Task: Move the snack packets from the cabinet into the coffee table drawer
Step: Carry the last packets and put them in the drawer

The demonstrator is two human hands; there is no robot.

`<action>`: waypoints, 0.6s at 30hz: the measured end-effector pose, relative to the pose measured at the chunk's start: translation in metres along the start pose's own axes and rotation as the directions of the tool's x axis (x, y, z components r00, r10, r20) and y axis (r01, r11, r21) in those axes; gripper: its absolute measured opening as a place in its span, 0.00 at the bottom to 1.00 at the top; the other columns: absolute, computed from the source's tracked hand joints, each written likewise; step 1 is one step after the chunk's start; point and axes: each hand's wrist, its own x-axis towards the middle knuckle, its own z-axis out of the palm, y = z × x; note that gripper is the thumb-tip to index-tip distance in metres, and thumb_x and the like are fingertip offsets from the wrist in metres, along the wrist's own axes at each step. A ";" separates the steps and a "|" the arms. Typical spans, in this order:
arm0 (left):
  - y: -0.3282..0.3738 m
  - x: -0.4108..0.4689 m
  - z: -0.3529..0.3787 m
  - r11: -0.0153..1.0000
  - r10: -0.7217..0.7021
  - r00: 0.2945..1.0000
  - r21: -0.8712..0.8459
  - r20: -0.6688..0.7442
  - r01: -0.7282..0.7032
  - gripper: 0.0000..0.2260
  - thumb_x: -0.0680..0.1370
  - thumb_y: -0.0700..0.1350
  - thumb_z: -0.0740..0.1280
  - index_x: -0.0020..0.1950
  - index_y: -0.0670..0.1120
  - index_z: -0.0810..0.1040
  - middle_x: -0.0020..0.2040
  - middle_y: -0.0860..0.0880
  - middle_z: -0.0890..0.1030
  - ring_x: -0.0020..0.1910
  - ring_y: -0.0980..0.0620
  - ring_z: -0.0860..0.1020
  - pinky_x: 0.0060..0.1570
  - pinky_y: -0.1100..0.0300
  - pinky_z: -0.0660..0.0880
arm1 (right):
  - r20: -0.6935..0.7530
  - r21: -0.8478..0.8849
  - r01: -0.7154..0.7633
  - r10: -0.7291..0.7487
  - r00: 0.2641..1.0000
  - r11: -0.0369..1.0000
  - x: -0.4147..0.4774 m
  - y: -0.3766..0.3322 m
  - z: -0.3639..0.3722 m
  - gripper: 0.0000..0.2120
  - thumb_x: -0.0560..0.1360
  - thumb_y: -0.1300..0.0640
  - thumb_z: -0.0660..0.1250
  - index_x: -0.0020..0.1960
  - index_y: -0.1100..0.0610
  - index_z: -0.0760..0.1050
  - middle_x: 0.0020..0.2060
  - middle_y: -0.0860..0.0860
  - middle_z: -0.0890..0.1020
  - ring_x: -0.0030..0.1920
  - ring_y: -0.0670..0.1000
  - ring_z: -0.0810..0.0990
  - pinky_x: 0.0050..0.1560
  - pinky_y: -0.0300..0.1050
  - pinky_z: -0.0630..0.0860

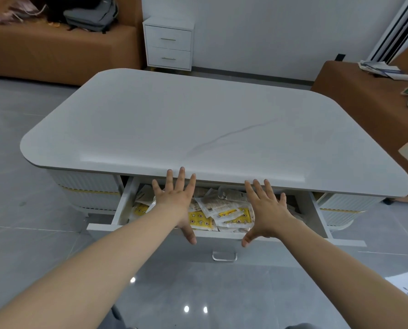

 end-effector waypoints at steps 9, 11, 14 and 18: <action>-0.002 0.003 -0.004 1.000 0.002 0.999 0.030 -0.050 -0.001 0.68 0.53 0.68 0.77 0.76 0.50 0.34 0.77 0.45 0.35 0.75 0.38 0.36 0.68 0.29 0.40 | -0.051 -0.031 0.034 -0.036 0.998 0.999 0.004 0.004 -0.001 0.67 0.54 0.29 0.74 0.77 0.49 0.37 0.77 0.51 0.39 0.75 0.57 0.33 0.72 0.69 0.42; -0.003 0.005 -0.005 0.999 0.004 0.996 0.047 -0.091 0.000 0.66 0.54 0.68 0.76 0.77 0.50 0.37 0.78 0.45 0.39 0.76 0.38 0.40 0.68 0.29 0.41 | -0.093 -0.029 0.041 -0.044 0.995 0.999 0.005 0.004 -0.002 0.66 0.55 0.29 0.74 0.77 0.48 0.36 0.77 0.51 0.44 0.76 0.57 0.36 0.72 0.68 0.43; -0.004 0.006 -0.005 0.998 0.017 0.988 0.055 -0.151 -0.009 0.61 0.56 0.69 0.75 0.77 0.51 0.44 0.77 0.46 0.48 0.75 0.39 0.49 0.68 0.29 0.44 | -0.138 -0.022 0.046 -0.049 0.989 0.999 0.007 0.004 -0.005 0.64 0.57 0.30 0.73 0.77 0.49 0.37 0.77 0.51 0.50 0.77 0.57 0.42 0.72 0.66 0.45; -0.005 0.007 -0.006 0.999 0.027 0.972 0.027 -0.232 -0.021 0.51 0.60 0.68 0.74 0.75 0.51 0.54 0.71 0.47 0.60 0.71 0.41 0.60 0.69 0.30 0.48 | -0.207 -0.042 0.047 -0.055 0.977 0.998 0.013 0.005 -0.006 0.57 0.60 0.30 0.71 0.77 0.53 0.49 0.72 0.52 0.61 0.73 0.56 0.59 0.73 0.60 0.56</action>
